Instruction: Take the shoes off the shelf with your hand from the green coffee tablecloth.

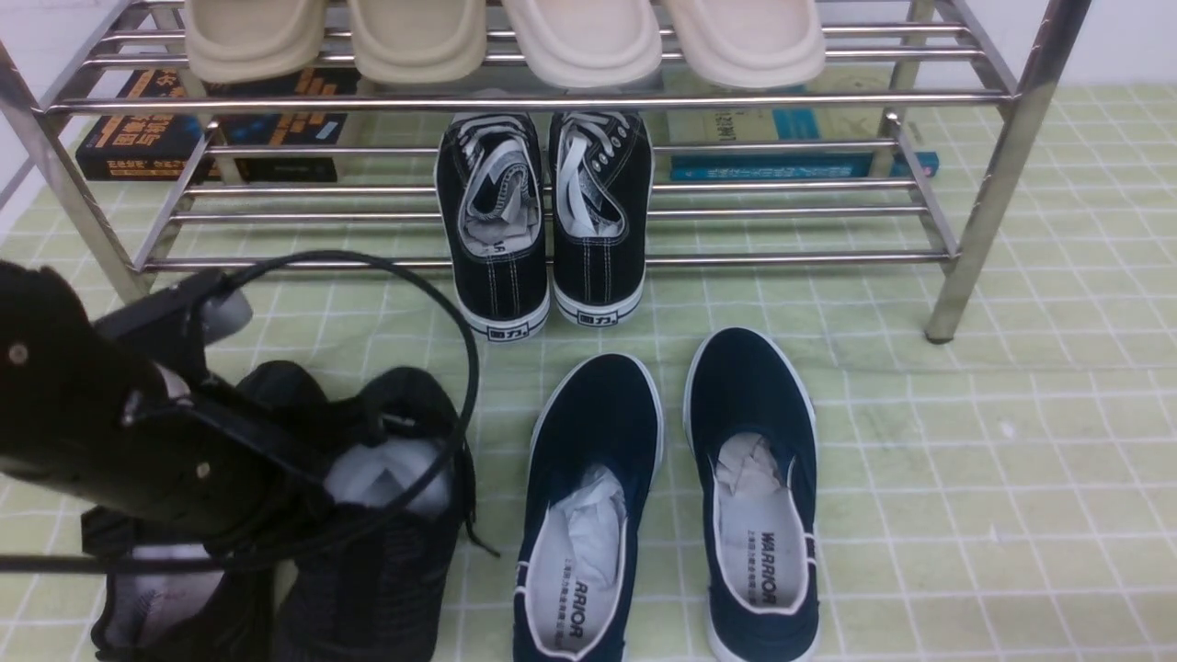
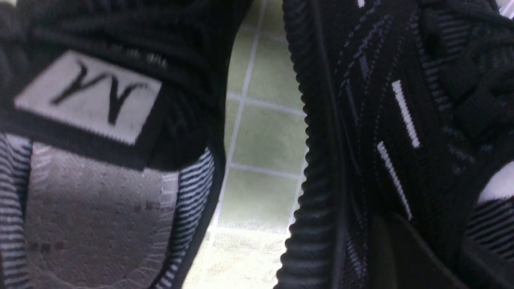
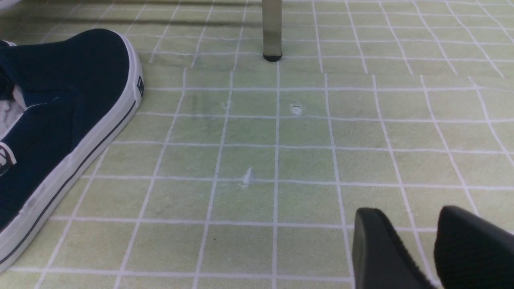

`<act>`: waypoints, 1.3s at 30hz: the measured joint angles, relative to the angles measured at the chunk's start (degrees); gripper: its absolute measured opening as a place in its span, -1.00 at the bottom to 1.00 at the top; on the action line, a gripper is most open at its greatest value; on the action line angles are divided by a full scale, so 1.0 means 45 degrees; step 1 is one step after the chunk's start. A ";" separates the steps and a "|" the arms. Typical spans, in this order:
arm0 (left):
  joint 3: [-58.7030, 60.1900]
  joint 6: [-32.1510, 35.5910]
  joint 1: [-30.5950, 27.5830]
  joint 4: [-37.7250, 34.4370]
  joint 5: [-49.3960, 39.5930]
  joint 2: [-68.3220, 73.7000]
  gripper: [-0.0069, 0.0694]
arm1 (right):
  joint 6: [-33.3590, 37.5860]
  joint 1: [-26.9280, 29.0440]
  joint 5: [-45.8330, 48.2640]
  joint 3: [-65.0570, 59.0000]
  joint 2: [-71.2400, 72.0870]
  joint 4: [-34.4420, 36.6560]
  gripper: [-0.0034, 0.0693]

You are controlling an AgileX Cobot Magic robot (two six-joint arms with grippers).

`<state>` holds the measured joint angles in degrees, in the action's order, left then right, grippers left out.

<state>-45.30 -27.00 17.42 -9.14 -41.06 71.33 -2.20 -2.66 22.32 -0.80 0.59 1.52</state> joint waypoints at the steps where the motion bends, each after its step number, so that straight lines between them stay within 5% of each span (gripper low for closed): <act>1: 0.0034 0.0000 0.0000 0.0016 0.0065 0.0000 -0.71 | 0.0000 0.0000 0.0000 0.0000 0.0000 0.0000 -0.25; 5: 0.0032 0.0000 0.0000 0.0041 0.0164 0.0076 -0.56 | 0.0000 0.0000 0.0000 0.0000 0.0000 0.0000 -0.25; 11: -0.0165 0.0288 0.0000 0.0071 -0.0215 0.0270 0.04 | 0.0000 0.0000 0.0000 0.0000 0.0000 0.0000 -0.25; 15: -0.1304 0.0542 0.0000 0.0532 -0.0872 -0.0364 0.21 | 0.0000 0.0000 0.0000 0.0000 0.0000 0.0000 -0.25; 19: -0.2636 0.1080 0.0000 0.1313 -0.2169 -0.1206 0.11 | 0.0000 0.0000 0.0000 0.0000 0.0000 0.0000 -0.25; 25: -0.4480 0.2724 0.0000 0.3326 -0.5914 -0.3275 -0.68 | 0.0000 0.0000 0.0000 0.0000 0.0000 0.0000 -0.25; 29: -0.4054 0.3431 0.0000 0.3355 -0.6595 -0.4449 -0.81 | 0.0000 0.0000 0.0000 0.0000 0.0000 0.0000 -0.25; 33: -0.2187 0.3651 0.0000 0.2802 -0.5364 -0.6529 -0.82 | 0.0000 0.0000 0.0000 0.0000 0.0000 0.0000 -0.25; 39: 0.3086 0.2677 0.0000 0.1179 0.1026 -1.1496 -0.82 | 0.0000 0.0000 0.0000 0.0000 0.0000 0.0000 -0.25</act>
<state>-31.41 -14.95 17.42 -3.84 -36.44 19.59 -2.20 -2.66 22.32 -0.80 0.59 1.52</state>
